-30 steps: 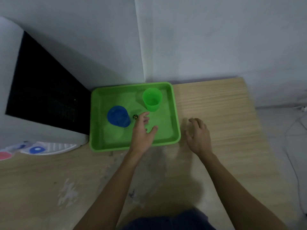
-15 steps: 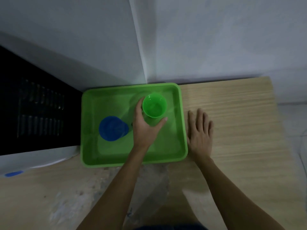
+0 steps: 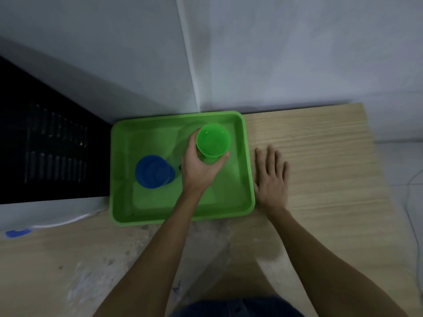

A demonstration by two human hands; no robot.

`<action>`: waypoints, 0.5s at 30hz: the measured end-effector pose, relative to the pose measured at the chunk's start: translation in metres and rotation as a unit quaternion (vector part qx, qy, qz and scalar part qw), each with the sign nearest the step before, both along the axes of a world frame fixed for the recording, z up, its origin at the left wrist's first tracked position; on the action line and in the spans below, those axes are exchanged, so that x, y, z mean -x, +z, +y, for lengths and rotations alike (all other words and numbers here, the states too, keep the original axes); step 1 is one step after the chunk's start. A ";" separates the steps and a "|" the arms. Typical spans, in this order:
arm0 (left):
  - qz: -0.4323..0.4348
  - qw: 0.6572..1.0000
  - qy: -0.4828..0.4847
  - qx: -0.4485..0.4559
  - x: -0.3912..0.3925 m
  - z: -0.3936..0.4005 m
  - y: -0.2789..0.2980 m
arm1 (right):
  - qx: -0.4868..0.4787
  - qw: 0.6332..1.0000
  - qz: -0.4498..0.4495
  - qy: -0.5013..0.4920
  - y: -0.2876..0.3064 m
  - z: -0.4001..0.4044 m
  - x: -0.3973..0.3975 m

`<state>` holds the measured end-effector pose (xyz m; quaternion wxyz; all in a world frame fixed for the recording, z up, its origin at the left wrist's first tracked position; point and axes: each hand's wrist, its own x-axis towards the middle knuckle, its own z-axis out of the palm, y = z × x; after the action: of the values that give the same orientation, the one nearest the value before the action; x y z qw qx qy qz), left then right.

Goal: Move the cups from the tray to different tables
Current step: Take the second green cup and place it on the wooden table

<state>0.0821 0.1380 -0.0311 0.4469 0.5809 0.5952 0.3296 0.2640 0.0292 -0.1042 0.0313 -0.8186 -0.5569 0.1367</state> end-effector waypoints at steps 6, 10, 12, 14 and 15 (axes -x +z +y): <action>0.000 0.998 -0.042 -0.045 -0.002 -0.017 0.035 | 0.012 0.996 0.092 0.010 0.035 -0.006 -0.010; -0.008 0.992 -0.094 -0.084 -0.015 -0.036 0.062 | -0.010 0.989 0.146 -0.012 0.063 -0.041 -0.028; -0.008 0.988 -0.125 -0.095 -0.026 -0.051 0.075 | -0.024 0.986 0.161 -0.038 0.076 -0.069 -0.037; -0.009 0.983 -0.154 -0.101 -0.040 -0.071 0.086 | -0.038 0.982 0.173 -0.064 0.091 -0.099 -0.047; -0.011 0.980 -0.170 -0.105 -0.050 -0.082 0.091 | -0.045 0.980 0.176 -0.080 0.098 -0.115 -0.054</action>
<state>0.1316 0.0562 0.0597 0.4394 0.7135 0.4449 0.3159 0.3180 -0.0858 -0.0063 0.1762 -0.8214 -0.4811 0.2505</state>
